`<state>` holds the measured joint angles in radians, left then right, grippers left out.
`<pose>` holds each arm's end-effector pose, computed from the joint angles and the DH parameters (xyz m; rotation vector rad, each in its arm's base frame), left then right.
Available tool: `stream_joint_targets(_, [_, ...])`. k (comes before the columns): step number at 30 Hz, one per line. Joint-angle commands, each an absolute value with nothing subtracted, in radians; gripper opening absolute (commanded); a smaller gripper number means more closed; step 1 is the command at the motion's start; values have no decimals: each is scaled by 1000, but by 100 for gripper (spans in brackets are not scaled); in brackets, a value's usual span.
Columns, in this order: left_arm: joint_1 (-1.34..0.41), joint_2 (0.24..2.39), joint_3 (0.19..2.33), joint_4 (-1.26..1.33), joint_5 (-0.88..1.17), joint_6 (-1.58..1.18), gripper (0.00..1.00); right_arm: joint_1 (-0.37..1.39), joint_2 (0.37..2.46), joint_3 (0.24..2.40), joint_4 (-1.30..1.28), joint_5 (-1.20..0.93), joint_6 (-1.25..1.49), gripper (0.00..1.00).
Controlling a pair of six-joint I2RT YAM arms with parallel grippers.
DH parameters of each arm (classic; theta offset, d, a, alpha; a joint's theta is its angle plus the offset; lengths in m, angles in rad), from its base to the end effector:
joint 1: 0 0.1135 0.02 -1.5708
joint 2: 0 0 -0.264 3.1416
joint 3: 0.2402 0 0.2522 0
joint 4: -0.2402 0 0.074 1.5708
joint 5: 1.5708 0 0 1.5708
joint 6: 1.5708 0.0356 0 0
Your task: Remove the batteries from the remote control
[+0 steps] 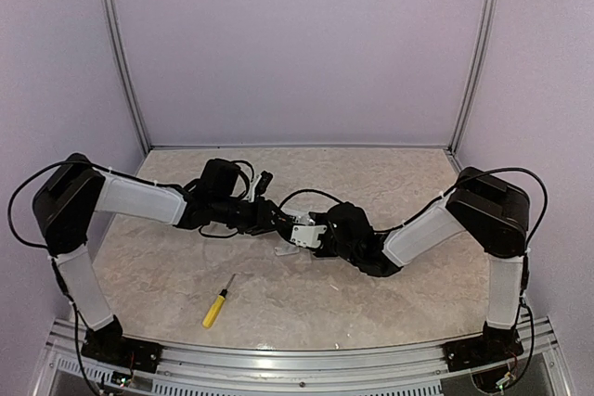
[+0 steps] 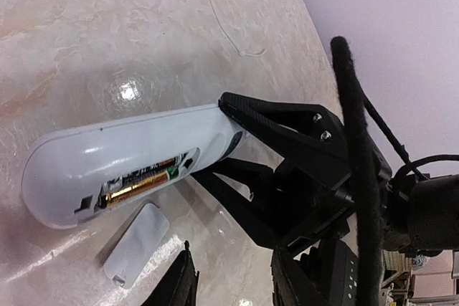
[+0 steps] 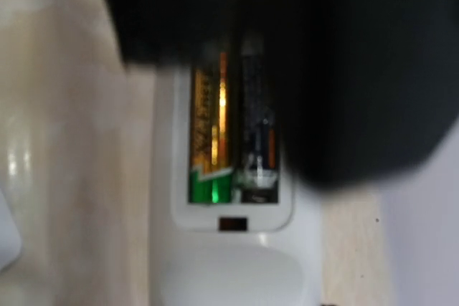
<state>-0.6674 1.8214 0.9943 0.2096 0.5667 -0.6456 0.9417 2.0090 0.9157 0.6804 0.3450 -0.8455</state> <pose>0.2869 -0.2504 0.1694 0.3851 2.3841 -1.3035 0.2430 0.3134 0.1194 -1.3846 1.3991 -0.2789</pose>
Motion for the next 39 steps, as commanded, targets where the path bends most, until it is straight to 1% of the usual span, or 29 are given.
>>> stream_joint_targets(1, [-661, 1720, 919, 228, 554, -668, 36, 939, 2035, 946, 760, 415, -870, 0])
stream_joint_targets(4, [-638, 1677, 891, 223, 530, -677, 37, 932, 2014, 945, 735, 396, -840, 0])
stream_joint_targets(5, [-632, 1670, 884, 219, 523, -678, 38, 930, 2005, 947, 715, 381, -825, 0])
stream_joint_targets(9, [-611, 1633, 854, 213, 507, -672, 40, 927, 1980, 960, 619, 327, -789, 0])
stream_joint_targets(12, [-592, 1601, 833, 192, 483, -658, 46, 925, 1961, 966, 566, 309, -771, 0])
stream_joint_targets(14, [-578, 1580, 820, 170, 461, -636, 52, 919, 1940, 965, 530, 290, -750, 0])
stream_joint_targets(17, [-564, 1548, 813, 117, 406, -580, 69, 908, 1897, 979, 445, 226, -707, 0])
stream_joint_targets(18, [-561, 1538, 811, 105, 389, -557, 76, 904, 1884, 985, 407, 198, -696, 0])
stream_joint_targets(20, [-552, 1529, 800, 107, 388, -540, 85, 897, 1856, 1000, 327, 141, -678, 0])
stream_joint_targets(21, [-546, 1528, 796, 112, 390, -537, 96, 892, 1842, 1011, 286, 115, -667, 0])
stream_joint_targets(22, [-537, 1527, 793, 116, 392, -536, 98, 886, 1831, 1024, 232, 86, -654, 0])
stream_joint_targets(25, [-527, 1526, 776, 141, 393, -540, 99, 861, 1797, 1053, 99, 37, -584, 0])
stream_joint_targets(27, [-528, 1525, 767, 166, 392, -548, 99, 858, 1766, 1054, 56, 26, -536, 0])
stream_joint_targets(30, [-535, 1520, 729, 308, 432, -613, 98, 858, 1722, 1038, 34, -11, -421, 0])
stream_joint_targets(32, [-549, 1534, 720, 396, 459, -658, 95, 860, 1701, 1036, 32, -31, -320, 0])
stream_joint_targets(34, [-568, 1550, 732, 452, 469, -684, 93, 863, 1690, 1042, 33, -35, -218, 0])
stream_joint_targets(39, [-596, 1594, 769, 607, 492, -769, 91, 890, 1687, 1081, 36, -17, -54, 0])
